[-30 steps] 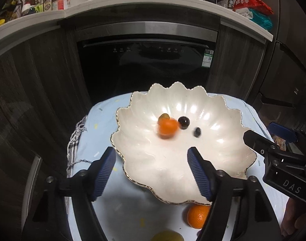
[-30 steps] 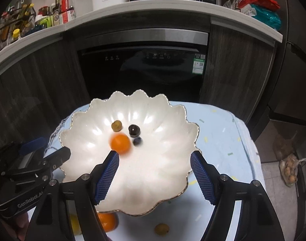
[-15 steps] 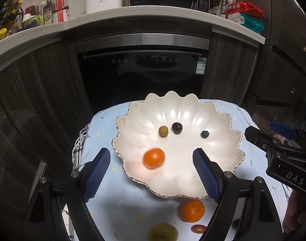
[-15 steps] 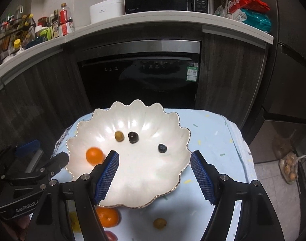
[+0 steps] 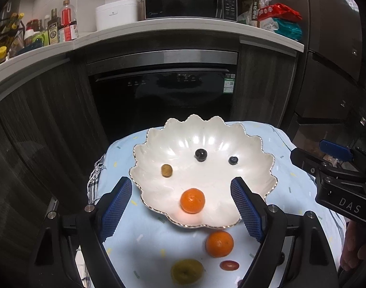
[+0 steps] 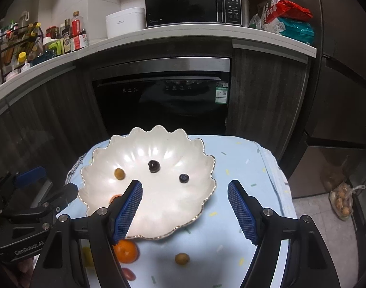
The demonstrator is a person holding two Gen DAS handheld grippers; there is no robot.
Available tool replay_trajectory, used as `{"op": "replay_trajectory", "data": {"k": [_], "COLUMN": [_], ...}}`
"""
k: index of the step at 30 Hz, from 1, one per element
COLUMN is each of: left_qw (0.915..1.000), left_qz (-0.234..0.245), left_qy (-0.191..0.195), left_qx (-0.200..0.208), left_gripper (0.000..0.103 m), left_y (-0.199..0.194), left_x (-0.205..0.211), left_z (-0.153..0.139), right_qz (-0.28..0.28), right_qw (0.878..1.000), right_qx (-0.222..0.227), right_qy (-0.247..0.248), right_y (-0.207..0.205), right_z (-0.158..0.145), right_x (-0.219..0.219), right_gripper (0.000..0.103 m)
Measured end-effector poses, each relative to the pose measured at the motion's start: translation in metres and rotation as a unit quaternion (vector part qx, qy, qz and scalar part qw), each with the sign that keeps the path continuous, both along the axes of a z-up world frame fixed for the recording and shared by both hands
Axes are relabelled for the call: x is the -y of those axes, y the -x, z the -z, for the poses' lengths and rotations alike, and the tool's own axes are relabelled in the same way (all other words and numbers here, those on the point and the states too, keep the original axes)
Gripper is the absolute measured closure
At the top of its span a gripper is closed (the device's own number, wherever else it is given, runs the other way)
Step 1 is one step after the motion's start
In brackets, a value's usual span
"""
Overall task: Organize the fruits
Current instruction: 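Withdraw both tools from the bowl toward the remaining fruits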
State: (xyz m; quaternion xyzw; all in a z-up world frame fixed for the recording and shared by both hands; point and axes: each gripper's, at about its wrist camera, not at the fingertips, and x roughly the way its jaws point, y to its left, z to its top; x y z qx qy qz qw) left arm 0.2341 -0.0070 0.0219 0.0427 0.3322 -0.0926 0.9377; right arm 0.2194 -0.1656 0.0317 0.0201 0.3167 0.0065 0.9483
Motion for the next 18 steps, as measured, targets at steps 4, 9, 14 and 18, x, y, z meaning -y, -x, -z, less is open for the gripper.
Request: {"op": "replay_trajectory", "data": {"k": [4,9,14,18], "left_qw": [1.0000,0.9999,0.9998,0.9999], "left_qz": [0.004,0.007,0.009,0.007], "left_qy": [-0.002,-0.008,-0.015,-0.014], "left_qx": [-0.001,0.003,0.006,0.002], "left_gripper": [0.019,0.019,0.019,0.019], "left_y": [0.009,0.021,0.031,0.039], "left_x": [0.004,0.005,0.003,0.000], "left_z": [0.003,0.007,0.013,0.018], "right_qz": [0.001,0.003,0.016,0.024], "right_qw": [1.000,1.000,1.000,1.000], "right_qx": [-0.002,-0.007,-0.008,-0.010], "right_qy": [0.000,-0.001,-0.005,-0.006], "right_y": [0.010,0.022,0.032,0.038], "right_z": [0.002,0.007,0.012,0.015], "right_x": [0.003,0.004,0.005,0.005], "right_gripper": [0.028,0.028,0.028,0.028]}}
